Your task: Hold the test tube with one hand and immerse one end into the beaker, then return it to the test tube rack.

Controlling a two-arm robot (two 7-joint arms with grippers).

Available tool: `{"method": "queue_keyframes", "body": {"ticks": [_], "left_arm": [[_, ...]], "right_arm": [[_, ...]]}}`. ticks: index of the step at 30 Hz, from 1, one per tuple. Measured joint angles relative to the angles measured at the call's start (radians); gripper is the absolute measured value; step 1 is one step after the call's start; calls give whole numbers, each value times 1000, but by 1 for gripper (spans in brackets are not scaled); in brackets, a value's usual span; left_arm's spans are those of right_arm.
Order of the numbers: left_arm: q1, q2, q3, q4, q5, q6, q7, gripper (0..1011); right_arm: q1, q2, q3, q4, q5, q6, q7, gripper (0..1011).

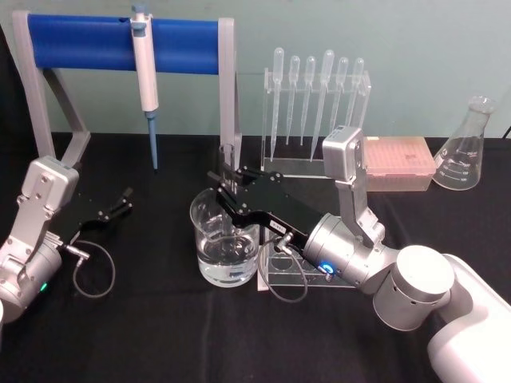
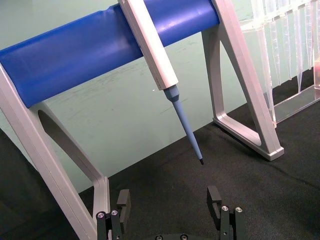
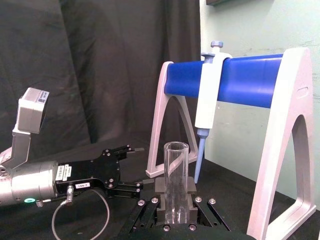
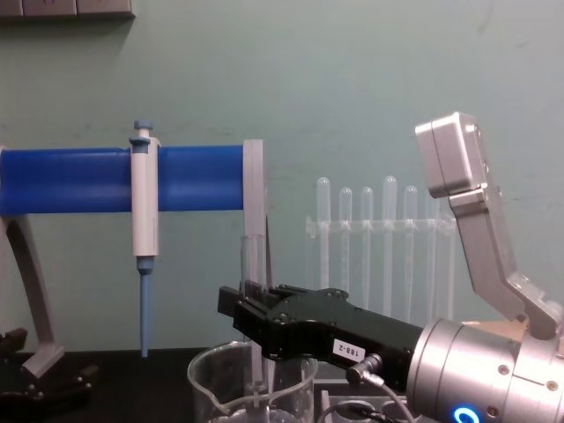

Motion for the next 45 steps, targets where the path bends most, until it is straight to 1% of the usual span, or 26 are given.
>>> {"method": "queue_keyframes", "body": {"ticks": [45], "left_arm": [[0,0,0,0,0,0,0,1000]], "right_arm": [[0,0,0,0,0,0,0,224]]}}
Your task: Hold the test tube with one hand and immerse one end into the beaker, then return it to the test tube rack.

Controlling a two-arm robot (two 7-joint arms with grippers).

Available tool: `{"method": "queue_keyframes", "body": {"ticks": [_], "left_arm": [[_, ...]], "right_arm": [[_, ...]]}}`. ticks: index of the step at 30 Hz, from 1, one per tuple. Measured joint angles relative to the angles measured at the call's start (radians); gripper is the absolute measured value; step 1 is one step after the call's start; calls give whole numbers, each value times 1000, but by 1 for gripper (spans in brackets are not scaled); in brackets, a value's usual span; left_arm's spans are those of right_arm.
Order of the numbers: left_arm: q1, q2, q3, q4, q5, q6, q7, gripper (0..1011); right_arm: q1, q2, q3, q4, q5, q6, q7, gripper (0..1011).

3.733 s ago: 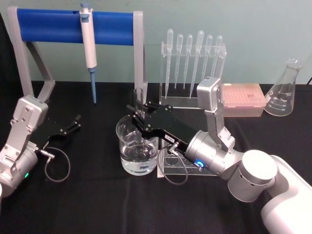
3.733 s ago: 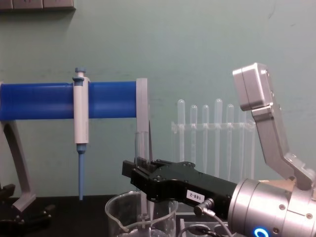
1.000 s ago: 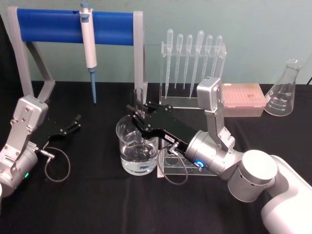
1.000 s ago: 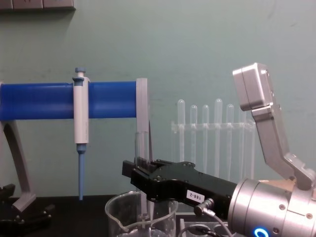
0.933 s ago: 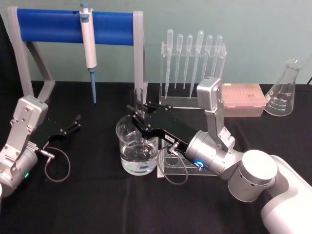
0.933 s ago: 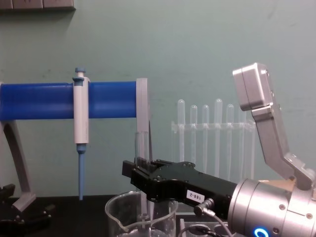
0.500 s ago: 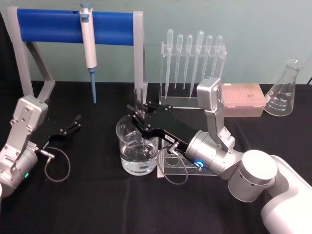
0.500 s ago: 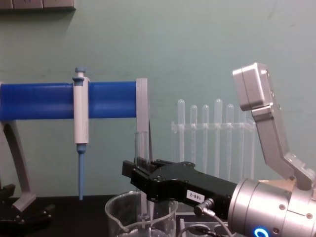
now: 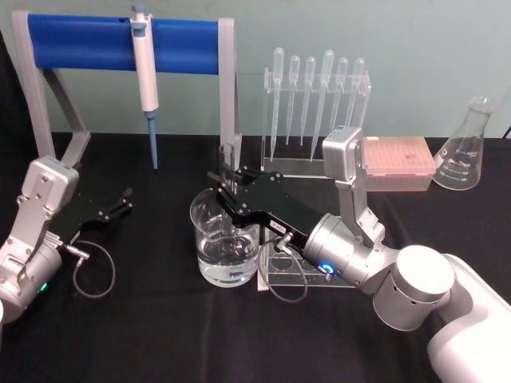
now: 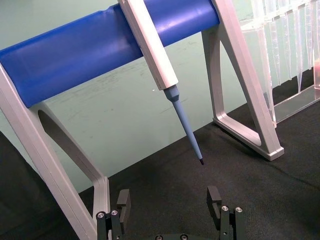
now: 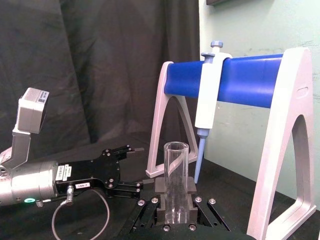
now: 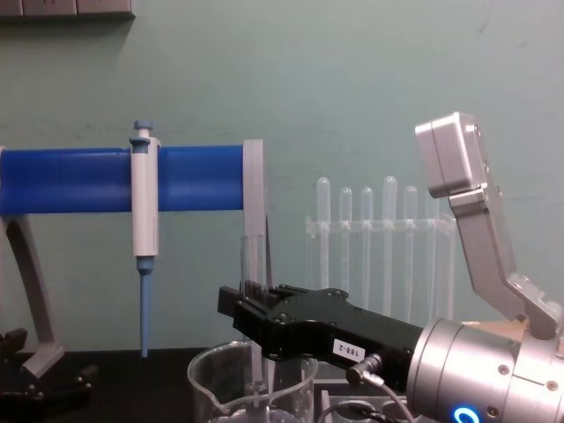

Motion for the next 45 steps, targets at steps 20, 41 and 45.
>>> {"method": "queue_keyframes", "body": {"ticks": [20,41,45], "left_arm": [[0,0,0,0,0,0,0,1000],[0,0,0,0,0,0,0,1000],[0,0,0,0,0,0,0,1000]], "right_arm": [[0,0,0,0,0,0,0,225],[0,0,0,0,0,0,0,224],[0,0,0,0,0,0,0,224]]}}
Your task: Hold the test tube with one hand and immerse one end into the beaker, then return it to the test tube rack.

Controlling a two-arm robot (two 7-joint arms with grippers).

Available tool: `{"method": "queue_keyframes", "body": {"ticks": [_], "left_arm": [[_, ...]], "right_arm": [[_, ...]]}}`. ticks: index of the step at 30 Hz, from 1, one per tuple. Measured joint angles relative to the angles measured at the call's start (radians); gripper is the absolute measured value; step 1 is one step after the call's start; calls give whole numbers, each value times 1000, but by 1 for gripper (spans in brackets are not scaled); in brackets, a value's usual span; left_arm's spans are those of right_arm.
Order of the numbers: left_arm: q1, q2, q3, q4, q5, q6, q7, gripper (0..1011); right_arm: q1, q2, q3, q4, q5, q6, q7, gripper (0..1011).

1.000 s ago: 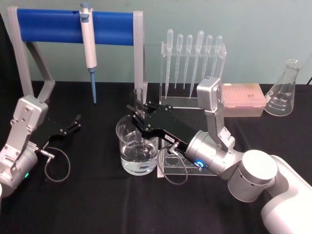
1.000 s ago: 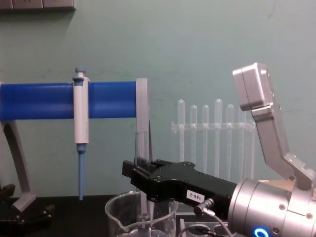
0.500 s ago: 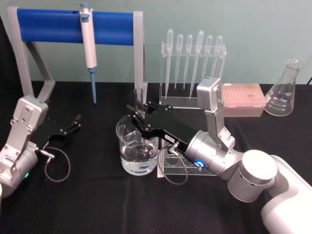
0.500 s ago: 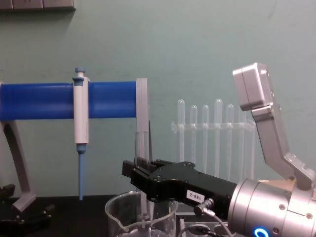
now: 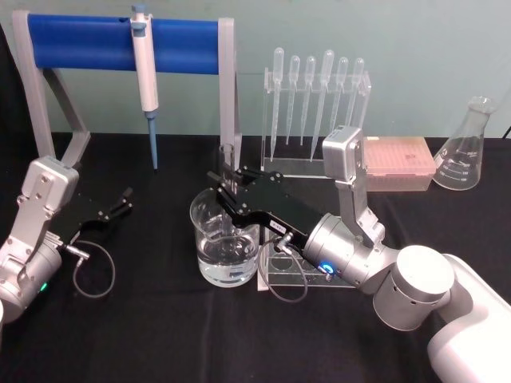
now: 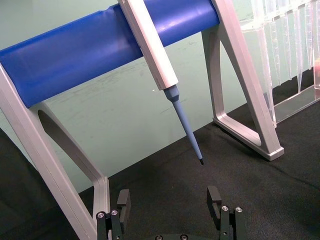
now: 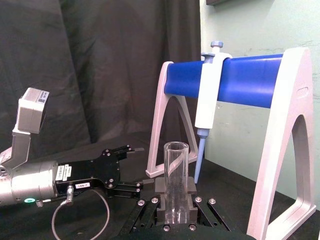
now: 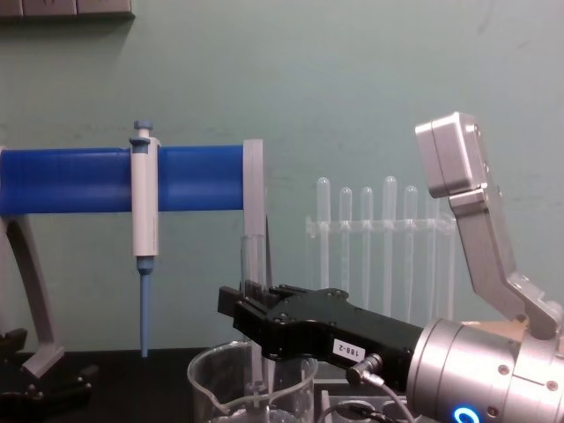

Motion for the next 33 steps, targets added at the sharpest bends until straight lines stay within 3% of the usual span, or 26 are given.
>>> {"method": "queue_keyframes", "body": {"ticks": [33], "left_arm": [[0,0,0,0,0,0,0,1000]], "right_arm": [[0,0,0,0,0,0,0,225]]}}
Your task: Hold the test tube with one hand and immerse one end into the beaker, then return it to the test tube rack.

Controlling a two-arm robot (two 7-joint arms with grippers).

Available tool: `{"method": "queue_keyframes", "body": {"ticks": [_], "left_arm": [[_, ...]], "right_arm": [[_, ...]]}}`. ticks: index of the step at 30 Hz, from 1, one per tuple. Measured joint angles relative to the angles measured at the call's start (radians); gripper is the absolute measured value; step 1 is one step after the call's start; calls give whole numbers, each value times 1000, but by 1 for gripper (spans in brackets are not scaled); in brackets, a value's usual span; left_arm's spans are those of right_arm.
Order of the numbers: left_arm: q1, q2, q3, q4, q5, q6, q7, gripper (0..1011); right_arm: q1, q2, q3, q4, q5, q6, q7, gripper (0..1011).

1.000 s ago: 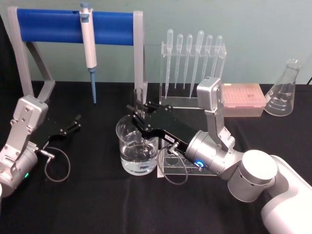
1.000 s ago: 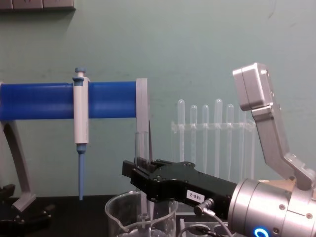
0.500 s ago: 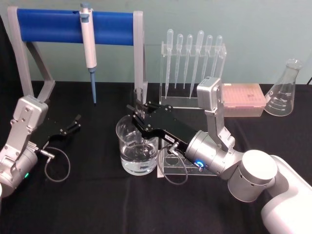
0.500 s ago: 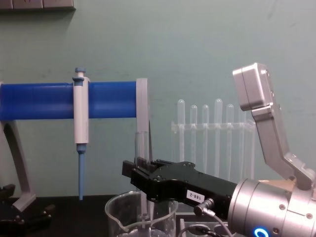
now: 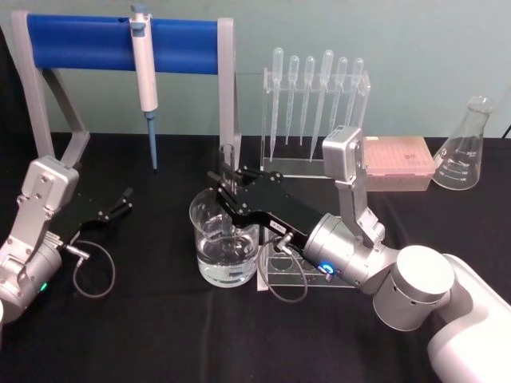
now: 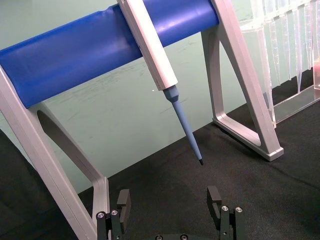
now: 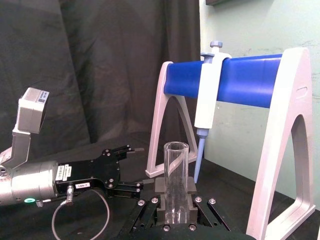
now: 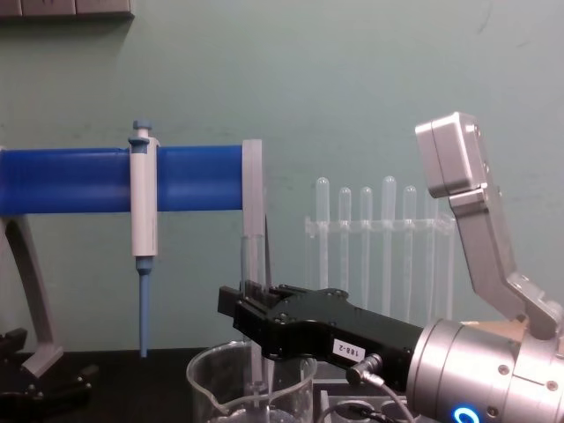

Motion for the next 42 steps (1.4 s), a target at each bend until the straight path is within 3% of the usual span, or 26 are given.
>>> {"method": "queue_keyframes", "body": {"ticks": [10,16,21,25,30,36,42], "left_arm": [[0,0,0,0,0,0,0,1000],[0,0,0,0,0,0,0,1000],[0,0,0,0,0,0,0,1000],[0,0,0,0,0,0,0,1000],[0,0,0,0,0,0,0,1000],[0,0,0,0,0,0,0,1000],[0,0,0,0,0,0,0,1000]], "right_arm": [[0,0,1,-3,0,1,0,224],[-22,19,10,-87,-1,15,-9,224],[-51,61,22,-236,-16,57,-42,224],[-66,85,34,-311,-18,80,-58,224],[-109,135,80,-443,-8,100,-92,225],[-166,183,134,-531,-3,112,-131,225],[-233,216,180,-546,4,115,-155,225]]}}
